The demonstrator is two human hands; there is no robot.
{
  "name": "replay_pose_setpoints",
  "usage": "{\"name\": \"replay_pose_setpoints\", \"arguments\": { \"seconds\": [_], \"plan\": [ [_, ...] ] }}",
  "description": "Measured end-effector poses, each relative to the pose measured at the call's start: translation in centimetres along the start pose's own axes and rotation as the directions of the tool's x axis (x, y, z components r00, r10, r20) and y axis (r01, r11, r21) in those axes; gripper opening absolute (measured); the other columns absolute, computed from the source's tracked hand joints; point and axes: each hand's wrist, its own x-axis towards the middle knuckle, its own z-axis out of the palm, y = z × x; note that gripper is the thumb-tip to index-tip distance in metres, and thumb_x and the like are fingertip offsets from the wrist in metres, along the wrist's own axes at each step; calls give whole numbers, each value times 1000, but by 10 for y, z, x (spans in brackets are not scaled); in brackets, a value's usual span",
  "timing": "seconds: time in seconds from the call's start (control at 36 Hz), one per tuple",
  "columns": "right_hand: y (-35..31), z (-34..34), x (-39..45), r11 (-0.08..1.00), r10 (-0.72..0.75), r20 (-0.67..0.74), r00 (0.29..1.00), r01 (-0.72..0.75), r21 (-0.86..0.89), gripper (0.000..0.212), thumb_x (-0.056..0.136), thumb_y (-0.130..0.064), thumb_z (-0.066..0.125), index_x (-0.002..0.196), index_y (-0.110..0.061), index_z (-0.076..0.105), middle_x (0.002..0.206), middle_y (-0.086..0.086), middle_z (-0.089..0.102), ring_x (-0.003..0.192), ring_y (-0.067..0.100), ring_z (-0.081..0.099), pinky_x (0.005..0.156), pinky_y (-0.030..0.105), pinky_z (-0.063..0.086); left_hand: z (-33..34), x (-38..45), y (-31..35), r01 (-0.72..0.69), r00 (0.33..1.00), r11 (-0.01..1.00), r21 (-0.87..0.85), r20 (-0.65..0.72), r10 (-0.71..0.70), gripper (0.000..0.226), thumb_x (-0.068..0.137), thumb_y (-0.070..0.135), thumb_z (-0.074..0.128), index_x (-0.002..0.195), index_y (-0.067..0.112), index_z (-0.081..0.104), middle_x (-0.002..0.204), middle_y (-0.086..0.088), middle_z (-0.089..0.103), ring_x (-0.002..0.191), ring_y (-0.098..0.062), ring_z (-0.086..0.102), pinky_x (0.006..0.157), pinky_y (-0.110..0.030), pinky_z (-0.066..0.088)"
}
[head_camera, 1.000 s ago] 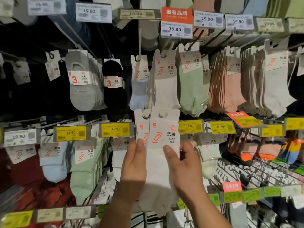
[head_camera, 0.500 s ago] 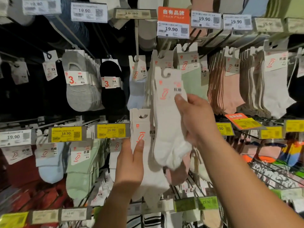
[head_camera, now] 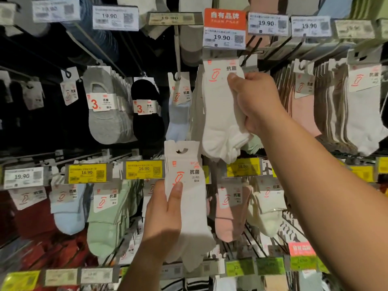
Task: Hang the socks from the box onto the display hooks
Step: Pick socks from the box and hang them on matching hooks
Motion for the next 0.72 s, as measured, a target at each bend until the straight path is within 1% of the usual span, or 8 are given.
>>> {"name": "replay_pose_setpoints", "arguments": {
  "seconds": [0.08, 0.17, 0.22, 0.25, 0.36, 0.5, 0.58, 0.72],
  "plan": [
    [3, -1, 9, 995, -35, -36, 999, 31, -94, 22, 88, -24, 64, 71, -10, 67, 83, 11, 75, 83, 32, 73, 81, 52, 60, -2, 0, 1, 5, 1000, 1000, 0, -4, -5, 17, 97, 50, 47, 111, 43, 54, 109, 26, 67, 100, 10, 63, 79, -12, 49],
    [3, 1, 19, 982, -84, -72, 994, 70, -177, 24, 88, -19, 62, 66, -14, 56, 68, 6, 61, 61, 21, 64, 56, 29, 50, -5, -1, 0, 0, 1000, 999, 34, 8, 0, 19, 98, 52, 46, 115, 45, 52, 111, 26, 66, 98, 12, 62, 78, -15, 50],
    [3, 2, 25, 962, -103, -70, 992, 81, -262, 17, 89, -20, 59, 74, -13, 56, 66, 4, 55, 49, 13, 53, 50, 19, 39, -6, -2, 0, 0, 1000, 999, 36, 14, -1, 19, 99, 52, 46, 116, 47, 51, 113, 25, 66, 98, 12, 62, 78, -16, 49],
    [5, 3, 30, 948, -104, -59, 993, 81, -307, 14, 89, -23, 58, 81, -11, 60, 71, 5, 58, 52, 12, 55, 52, 19, 40, -6, -2, 0, 1, 1000, 999, 36, 14, -2, 18, 99, 52, 46, 116, 48, 51, 113, 25, 66, 98, 12, 62, 79, -16, 49],
    [15, 2, 37, 883, -102, -77, 992, 55, -467, 37, 91, -36, 57, 115, -10, 65, 108, 8, 67, 94, 25, 64, 75, 28, 46, -8, -4, -1, -8, 1000, 999, 33, 16, 8, 19, 98, 52, 46, 116, 49, 51, 116, 26, 65, 103, 13, 61, 86, -18, 50],
    [26, 1, 38, 871, -130, -85, 988, 73, -486, 37, 90, -41, 57, 108, -10, 67, 104, 7, 69, 94, 25, 64, 72, 27, 44, -10, -5, -3, -25, 1000, 999, 48, 1, 25, 21, 97, 55, 46, 117, 52, 51, 120, 25, 64, 114, 2, 60, 100, -32, 50],
    [25, 7, 46, 849, -78, -82, 994, 23, -529, 42, 92, -38, 57, 118, -5, 65, 115, 11, 67, 101, 27, 63, 77, 28, 45, -10, -6, -3, -29, 1000, 998, 55, -4, 30, 25, 97, 59, 46, 120, 53, 51, 121, 24, 65, 116, -3, 61, 102, -41, 51],
    [32, 20, 55, 772, -19, -97, 995, -47, -634, 37, 101, -33, 50, 127, -7, 55, 129, 12, 61, 116, 33, 58, 90, 34, 46, -6, -6, 4, -21, 1000, 999, 38, 12, 20, 17, 96, 58, 46, 112, 55, 51, 116, 27, 66, 109, 2, 63, 98, -39, 54]
  ]
}}
